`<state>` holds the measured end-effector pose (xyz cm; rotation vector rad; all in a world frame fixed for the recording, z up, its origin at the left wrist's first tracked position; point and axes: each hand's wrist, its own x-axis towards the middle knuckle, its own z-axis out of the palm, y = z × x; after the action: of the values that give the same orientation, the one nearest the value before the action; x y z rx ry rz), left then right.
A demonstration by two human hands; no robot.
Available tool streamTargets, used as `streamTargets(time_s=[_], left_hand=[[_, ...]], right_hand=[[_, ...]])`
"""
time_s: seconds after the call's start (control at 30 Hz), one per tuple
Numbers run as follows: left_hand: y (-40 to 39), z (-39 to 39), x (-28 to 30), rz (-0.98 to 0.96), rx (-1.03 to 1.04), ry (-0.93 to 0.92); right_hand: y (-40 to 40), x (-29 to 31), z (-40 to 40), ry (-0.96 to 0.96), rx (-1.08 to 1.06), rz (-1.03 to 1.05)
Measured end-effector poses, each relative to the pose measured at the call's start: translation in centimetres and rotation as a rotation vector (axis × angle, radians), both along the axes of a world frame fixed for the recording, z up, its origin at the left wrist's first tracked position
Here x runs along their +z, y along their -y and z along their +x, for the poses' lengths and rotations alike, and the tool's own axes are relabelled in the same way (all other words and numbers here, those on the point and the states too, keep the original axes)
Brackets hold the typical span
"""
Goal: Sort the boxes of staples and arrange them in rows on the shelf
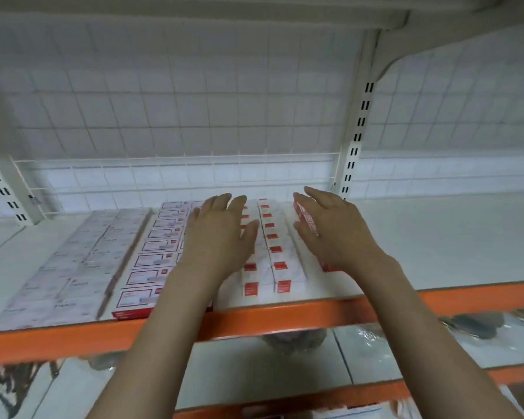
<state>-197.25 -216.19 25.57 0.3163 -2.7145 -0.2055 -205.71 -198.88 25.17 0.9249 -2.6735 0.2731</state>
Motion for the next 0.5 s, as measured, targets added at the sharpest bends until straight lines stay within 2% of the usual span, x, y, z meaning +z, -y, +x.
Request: streamTargets(time_s=[0.17,0.3,0.5], left_hand=[[-5.9,-0.1,-0.5,0.026,0.055,0.016],[-9.3,0.0,-0.7,0.019,0.098,-0.014],[-11.1,2.6,-3.8,-0.206,0.098,0.023]], right_hand=[[-5.8,-0.7,-0.9,0.001,0.064,-0.076],[-9.1,-1.5,-1.7,-0.004,0.107,-0.037],[-13.3,-4.0,-1.7,0.123,0.177,-0.002]])
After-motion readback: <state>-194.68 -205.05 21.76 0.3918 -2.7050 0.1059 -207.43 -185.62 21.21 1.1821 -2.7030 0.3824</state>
